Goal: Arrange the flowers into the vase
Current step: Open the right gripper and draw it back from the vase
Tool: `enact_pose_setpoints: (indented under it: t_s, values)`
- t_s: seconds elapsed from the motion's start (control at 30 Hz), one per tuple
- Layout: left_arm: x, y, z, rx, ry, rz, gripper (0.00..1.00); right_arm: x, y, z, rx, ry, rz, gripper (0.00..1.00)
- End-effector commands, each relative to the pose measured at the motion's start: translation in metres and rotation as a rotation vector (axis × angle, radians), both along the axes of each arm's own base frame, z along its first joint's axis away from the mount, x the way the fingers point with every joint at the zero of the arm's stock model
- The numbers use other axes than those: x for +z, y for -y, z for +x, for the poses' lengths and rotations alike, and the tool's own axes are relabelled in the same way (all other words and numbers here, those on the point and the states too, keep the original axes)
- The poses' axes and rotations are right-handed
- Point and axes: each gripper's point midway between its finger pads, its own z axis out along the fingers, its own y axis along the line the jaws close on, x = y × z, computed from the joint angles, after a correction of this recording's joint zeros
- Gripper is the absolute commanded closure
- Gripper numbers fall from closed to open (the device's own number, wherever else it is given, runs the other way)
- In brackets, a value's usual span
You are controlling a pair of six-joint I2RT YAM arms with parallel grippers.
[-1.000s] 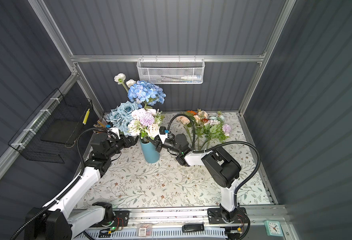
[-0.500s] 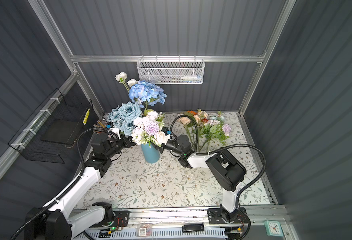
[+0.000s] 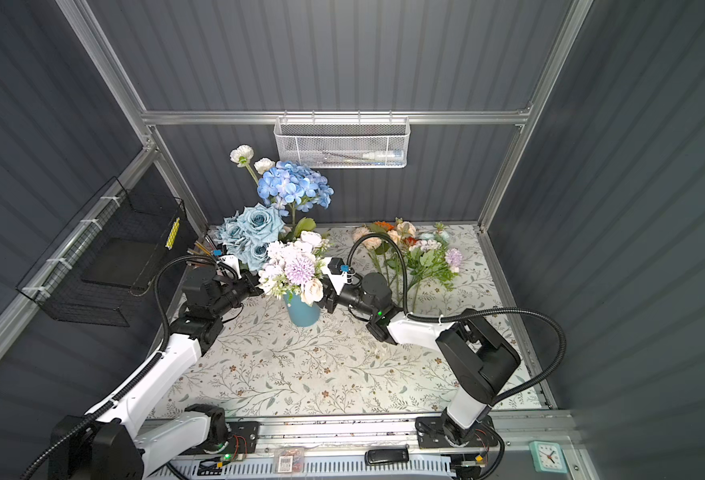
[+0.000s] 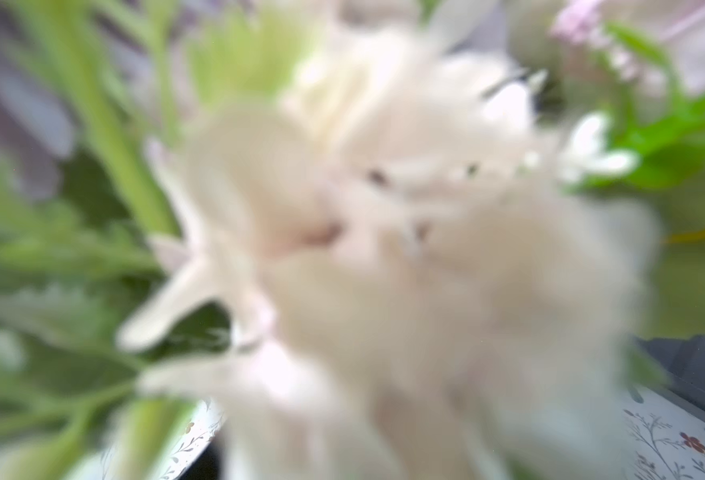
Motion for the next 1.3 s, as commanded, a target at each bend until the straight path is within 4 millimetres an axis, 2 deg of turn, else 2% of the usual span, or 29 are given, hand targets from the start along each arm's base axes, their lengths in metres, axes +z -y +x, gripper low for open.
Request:
enact_pose_setpoints:
  t_s: [0.0,0.1,0.27,0.4,0.5,0.57,0.67,0.93,1.1,1.27]
  values:
    - [0.012,0.001,-0.002,-0.005,0.02,-0.006,0.0,0.026,-0.002,-0.002,0.008,0.05,0.072,0.51]
    - [0.013,0.001,-0.002,-0.002,0.019,-0.006,0.0,0.032,-0.008,-0.001,0.02,0.076,0.104,0.52]
    - [0.016,0.004,0.001,-0.015,0.013,-0.019,0.0,0.031,-0.025,-0.016,0.113,0.087,0.13,0.56]
    - [0.017,0.005,0.001,-0.023,0.01,-0.024,0.0,0.018,-0.028,-0.026,0.127,0.079,0.097,0.57]
    - [0.016,0.005,0.002,-0.022,0.005,-0.025,0.0,-0.003,-0.027,-0.019,0.079,0.042,0.032,0.59]
    - [0.017,0.006,0.001,-0.028,0.0,-0.026,0.0,-0.018,-0.019,-0.008,0.0,0.038,-0.025,0.59]
    - [0.016,0.006,-0.002,-0.032,-0.007,-0.015,0.0,-0.029,-0.006,0.001,-0.07,0.022,-0.058,0.59]
    - [0.006,0.005,-0.013,-0.054,-0.064,0.041,0.0,-0.033,0.011,-0.008,-0.1,0.013,-0.117,0.53]
    - [-0.001,0.002,-0.027,-0.065,-0.106,0.104,0.0,-0.039,0.042,-0.002,-0.232,-0.037,-0.19,0.47]
    - [-0.015,-0.002,-0.037,-0.073,-0.159,0.159,0.0,-0.045,0.086,0.016,-0.452,-0.192,-0.348,0.33]
